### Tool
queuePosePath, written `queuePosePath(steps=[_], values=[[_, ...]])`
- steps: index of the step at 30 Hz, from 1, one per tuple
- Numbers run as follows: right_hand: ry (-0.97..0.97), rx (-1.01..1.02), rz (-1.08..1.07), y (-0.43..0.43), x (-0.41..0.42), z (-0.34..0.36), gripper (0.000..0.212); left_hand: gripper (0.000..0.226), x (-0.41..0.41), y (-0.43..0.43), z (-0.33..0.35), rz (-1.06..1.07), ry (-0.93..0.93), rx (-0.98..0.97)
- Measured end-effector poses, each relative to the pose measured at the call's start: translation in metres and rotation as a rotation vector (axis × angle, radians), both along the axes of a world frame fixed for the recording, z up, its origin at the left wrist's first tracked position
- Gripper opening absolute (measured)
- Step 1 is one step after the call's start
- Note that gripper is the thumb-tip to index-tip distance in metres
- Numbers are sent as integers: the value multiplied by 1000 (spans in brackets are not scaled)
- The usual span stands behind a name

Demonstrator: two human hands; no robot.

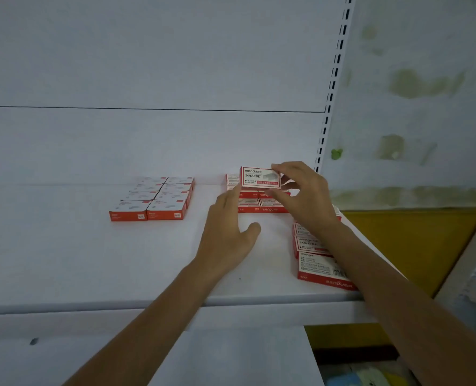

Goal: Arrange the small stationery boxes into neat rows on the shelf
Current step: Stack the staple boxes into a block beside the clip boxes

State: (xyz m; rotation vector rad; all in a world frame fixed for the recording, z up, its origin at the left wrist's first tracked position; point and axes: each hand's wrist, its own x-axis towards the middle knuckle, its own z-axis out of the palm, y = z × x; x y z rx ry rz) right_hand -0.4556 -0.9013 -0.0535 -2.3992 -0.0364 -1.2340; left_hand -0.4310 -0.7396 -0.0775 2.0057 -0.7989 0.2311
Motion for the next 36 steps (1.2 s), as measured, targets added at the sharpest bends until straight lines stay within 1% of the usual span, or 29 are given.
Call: queuePosePath(steps=[2, 4, 6, 7, 11, 13, 15, 18, 22, 24, 27, 31, 33, 36], values=[[15, 37, -48, -1, 1, -1, 45, 55, -2, 2, -1, 35, -55, 110], [54, 46, -72, 0, 1, -1, 45, 42, -6, 2, -2, -4, -149, 286], [141, 8, -75, 1, 3, -2, 46, 36, -9, 1, -2, -72, -220, 449], [201, -15, -73, 2, 5, -1, 47, 36, -9, 1, -2, -91, -213, 489], [558, -170, -83, 3, 19, 9, 40, 35, -9, 1, -1, -101, -167, 501], [661, -213, -82, 6, 27, 13, 36, 35, -9, 1, -1, -100, -165, 509], [661, -196, -91, 9, 35, 13, 33, 35, -9, 2, -1, -98, -169, 517], [602, -112, -86, 13, 41, 8, 28, 36, -9, 2, -1, -108, -178, 517], [539, -39, -76, 10, 43, -1, 28, 36, -8, 2, -2, -107, -192, 512], [519, -34, -73, 9, 42, -6, 27, 36, -8, 1, -3, -109, -192, 518], [519, -42, -86, 9, 43, -8, 27, 36, -7, 0, -3, -108, -189, 528], [570, -41, -93, 5, 43, -4, 30, 36, -6, 0, -3, -100, -194, 548], [577, -35, -85, 2, 40, -4, 31, 36, -8, 2, -3, -142, -193, 529], [614, -75, -52, 1, 36, 0, 39, 33, -16, 4, -1, -299, -146, 404]])
